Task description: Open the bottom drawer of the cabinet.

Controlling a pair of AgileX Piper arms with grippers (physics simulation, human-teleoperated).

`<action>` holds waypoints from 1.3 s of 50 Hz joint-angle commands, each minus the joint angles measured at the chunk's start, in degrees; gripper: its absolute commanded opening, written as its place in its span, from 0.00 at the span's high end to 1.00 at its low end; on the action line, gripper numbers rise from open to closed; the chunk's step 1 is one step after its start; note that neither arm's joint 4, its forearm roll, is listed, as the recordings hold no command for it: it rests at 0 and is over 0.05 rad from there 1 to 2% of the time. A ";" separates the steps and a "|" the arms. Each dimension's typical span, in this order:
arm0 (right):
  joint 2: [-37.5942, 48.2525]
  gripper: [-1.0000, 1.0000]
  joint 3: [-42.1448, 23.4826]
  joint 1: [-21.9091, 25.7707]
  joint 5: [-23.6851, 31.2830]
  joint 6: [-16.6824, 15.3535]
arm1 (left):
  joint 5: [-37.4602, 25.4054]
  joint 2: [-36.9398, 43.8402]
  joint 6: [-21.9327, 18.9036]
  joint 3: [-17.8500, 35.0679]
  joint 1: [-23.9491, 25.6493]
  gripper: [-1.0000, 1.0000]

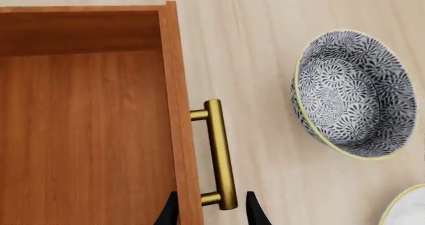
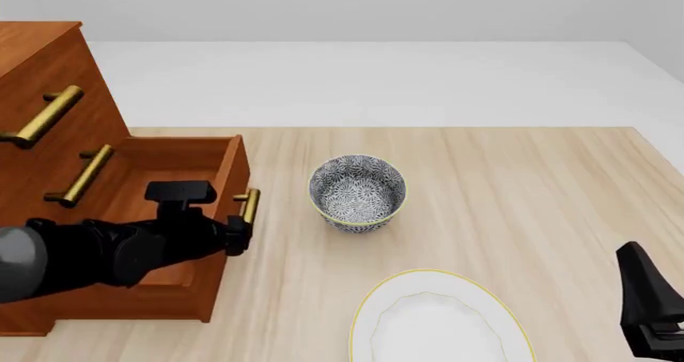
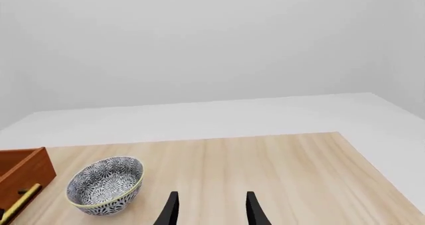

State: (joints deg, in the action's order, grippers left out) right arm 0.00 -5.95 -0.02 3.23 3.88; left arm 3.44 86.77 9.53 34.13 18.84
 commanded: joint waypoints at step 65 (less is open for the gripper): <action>0.00 0.00 -0.41 1.51 -0.19 0.46 | -28.92 -31.13 -3.91 15.39 2.11 0.00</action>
State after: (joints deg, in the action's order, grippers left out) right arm 0.00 -6.04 1.16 2.84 4.37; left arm -22.04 61.81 6.67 47.98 21.13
